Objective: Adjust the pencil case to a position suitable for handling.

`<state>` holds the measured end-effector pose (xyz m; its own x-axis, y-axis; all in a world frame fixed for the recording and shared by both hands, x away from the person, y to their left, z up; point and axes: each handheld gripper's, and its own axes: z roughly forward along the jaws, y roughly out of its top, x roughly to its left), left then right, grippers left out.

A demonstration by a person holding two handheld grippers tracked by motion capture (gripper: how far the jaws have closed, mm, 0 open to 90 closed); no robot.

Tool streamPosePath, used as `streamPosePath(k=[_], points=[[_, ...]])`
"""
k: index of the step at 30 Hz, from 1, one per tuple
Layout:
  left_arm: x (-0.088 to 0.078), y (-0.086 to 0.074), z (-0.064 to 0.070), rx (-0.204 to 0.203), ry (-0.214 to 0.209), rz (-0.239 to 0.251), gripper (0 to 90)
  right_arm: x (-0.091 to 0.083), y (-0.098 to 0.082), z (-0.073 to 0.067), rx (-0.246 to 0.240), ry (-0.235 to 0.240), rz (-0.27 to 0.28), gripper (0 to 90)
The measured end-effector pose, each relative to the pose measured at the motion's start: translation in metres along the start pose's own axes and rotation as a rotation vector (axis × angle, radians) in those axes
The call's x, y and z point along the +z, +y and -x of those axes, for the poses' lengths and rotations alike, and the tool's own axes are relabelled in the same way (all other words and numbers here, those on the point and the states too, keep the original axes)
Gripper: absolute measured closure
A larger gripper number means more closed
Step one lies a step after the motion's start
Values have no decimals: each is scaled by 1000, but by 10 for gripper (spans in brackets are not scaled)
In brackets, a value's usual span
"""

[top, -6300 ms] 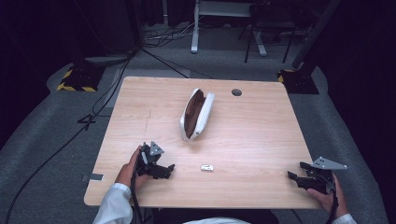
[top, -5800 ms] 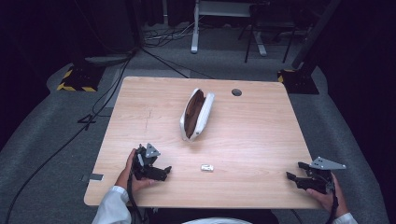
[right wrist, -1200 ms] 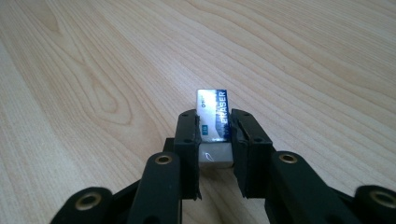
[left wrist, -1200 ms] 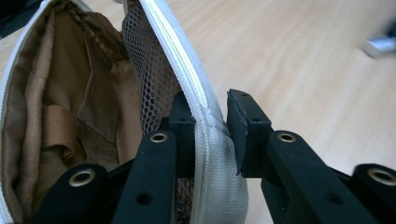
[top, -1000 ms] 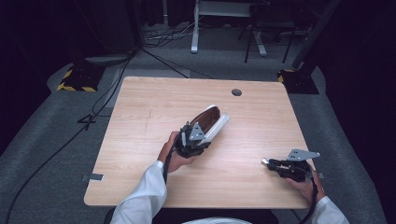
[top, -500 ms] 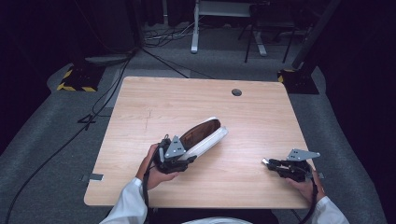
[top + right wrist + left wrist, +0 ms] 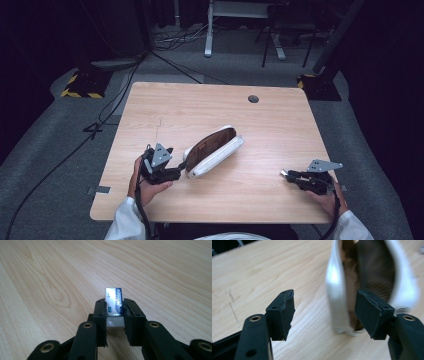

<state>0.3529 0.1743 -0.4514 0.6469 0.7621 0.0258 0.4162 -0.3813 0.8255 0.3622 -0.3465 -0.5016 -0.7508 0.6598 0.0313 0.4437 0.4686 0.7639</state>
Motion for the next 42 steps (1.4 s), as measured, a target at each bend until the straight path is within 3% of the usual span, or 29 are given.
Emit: streamPosePath(k=[5,9,11,12,14,16,22,25,30,35,42], points=[[20,0,-10,-14,-68,-14,359,0,0,0,-3,0,1,735],[34,4,-13,16,-130,-23,477,0,0,0,-4,-1,1,735],[43,6,-11,30,-161,-30,581,0,0,0,-5,-1,1,735],[46,8,-10,57,-174,-31,641,0,0,0,-6,-1,1,735],[52,11,-10,65,-187,-20,699,0,0,0,-5,0,0,735],[57,14,-10,56,-237,-16,738,-1,0,0,-5,1,-1,735],[75,24,-6,74,-306,-5,782,-2,-1,0,3,5,-5,736],[87,32,-1,82,-361,-7,785,-5,-1,0,-5,-6,-17,737],[107,45,13,98,-449,-7,785,-12,-8,7,31,-12,-14,737],[120,58,23,121,-434,-8,762,-16,-10,10,38,-18,-10,738],[116,59,20,110,-349,-14,548,-17,-10,12,42,-11,-3,738]])
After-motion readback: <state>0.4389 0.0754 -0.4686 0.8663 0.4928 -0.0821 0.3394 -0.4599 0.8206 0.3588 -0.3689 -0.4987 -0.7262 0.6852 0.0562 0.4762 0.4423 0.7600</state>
